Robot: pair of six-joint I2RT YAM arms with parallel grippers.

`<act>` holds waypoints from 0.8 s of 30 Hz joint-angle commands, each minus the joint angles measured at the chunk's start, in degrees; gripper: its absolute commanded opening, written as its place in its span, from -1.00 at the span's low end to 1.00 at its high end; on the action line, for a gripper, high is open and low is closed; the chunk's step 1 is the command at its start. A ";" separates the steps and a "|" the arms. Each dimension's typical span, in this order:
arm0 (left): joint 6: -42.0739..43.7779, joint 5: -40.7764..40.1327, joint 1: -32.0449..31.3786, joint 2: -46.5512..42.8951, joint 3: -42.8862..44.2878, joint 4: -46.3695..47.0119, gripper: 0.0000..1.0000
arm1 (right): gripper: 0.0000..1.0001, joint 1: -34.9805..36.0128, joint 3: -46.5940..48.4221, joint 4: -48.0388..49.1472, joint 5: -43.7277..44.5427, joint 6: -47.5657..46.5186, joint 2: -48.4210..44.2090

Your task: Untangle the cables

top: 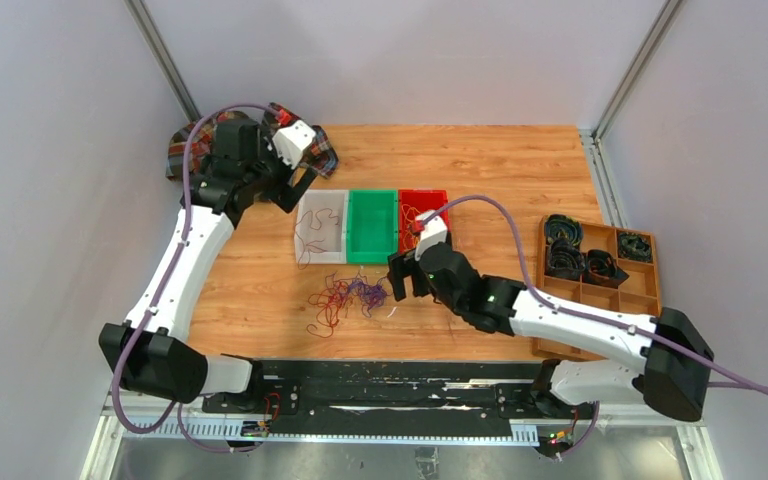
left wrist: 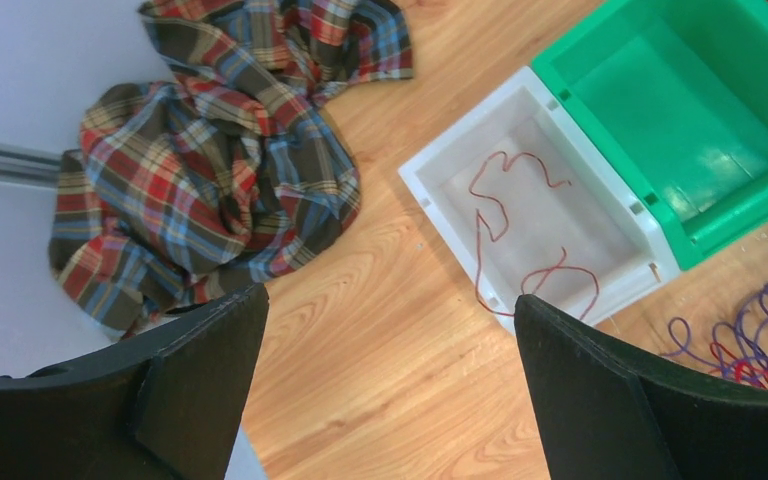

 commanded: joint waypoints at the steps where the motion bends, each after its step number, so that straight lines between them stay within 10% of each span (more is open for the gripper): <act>1: 1.85 4.58 0.61 -1.45 -3.03 -2.17 0.96 | 0.73 3.57 3.29 4.15 -2.56 -1.05 5.13; 24: 8.26 11.76 1.93 0.43 -8.43 -6.36 0.96 | 0.73 4.46 2.21 12.66 -9.75 -1.55 28.55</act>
